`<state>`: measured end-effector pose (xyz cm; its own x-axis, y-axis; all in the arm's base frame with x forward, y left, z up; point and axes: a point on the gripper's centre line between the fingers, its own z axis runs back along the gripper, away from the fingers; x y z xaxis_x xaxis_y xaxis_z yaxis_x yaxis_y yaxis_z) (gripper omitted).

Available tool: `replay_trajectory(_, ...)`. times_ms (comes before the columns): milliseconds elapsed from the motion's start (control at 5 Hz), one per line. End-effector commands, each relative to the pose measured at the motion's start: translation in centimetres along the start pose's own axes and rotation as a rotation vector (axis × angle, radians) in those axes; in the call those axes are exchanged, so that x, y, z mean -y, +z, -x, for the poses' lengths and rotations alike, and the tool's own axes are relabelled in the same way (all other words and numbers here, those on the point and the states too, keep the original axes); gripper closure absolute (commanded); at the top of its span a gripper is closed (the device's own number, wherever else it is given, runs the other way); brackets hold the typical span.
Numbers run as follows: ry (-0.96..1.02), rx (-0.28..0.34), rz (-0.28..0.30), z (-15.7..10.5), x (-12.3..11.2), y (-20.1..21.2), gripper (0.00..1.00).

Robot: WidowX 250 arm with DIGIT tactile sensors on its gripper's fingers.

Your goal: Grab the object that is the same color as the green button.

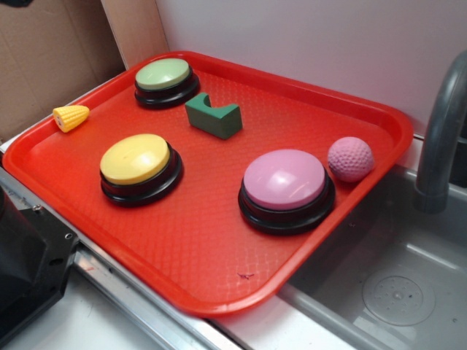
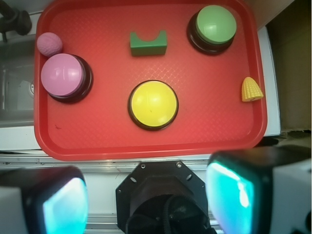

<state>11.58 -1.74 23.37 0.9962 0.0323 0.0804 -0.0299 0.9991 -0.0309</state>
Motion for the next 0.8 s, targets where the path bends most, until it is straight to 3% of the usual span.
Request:
replay_trajectory(0, 0.000, 0.000, 0.000, 0.0, 0.0, 0.0, 0.00)
replay_trajectory(200, 0.061, 0.039, -0.049, -4.6, 0.5, -4.6, 0.00)
replay_trajectory(600, 0.541, 0.149, -0.120, -14.1, -0.9, -8.8, 0.00)
